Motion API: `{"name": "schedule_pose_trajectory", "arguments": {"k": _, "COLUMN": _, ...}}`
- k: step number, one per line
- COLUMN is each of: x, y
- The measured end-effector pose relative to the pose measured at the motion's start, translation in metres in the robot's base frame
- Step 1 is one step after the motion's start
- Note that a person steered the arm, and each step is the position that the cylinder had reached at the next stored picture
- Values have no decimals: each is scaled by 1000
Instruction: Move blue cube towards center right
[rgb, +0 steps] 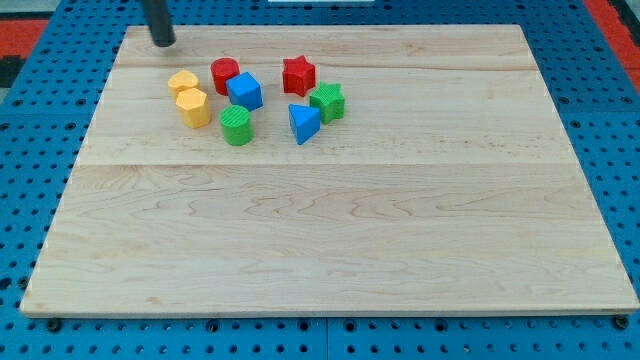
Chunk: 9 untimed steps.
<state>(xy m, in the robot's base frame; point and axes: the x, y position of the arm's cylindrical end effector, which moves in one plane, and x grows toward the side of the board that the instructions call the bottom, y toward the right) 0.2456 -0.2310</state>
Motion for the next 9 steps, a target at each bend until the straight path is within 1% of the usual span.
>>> {"name": "schedule_pose_trajectory", "arguments": {"k": 1, "x": 66, "y": -7}}
{"name": "schedule_pose_trajectory", "arguments": {"k": 2, "x": 107, "y": 35}}
{"name": "schedule_pose_trajectory", "arguments": {"k": 4, "x": 112, "y": 72}}
{"name": "schedule_pose_trajectory", "arguments": {"k": 7, "x": 112, "y": 161}}
{"name": "schedule_pose_trajectory", "arguments": {"k": 8, "x": 111, "y": 176}}
{"name": "schedule_pose_trajectory", "arguments": {"k": 9, "x": 101, "y": 176}}
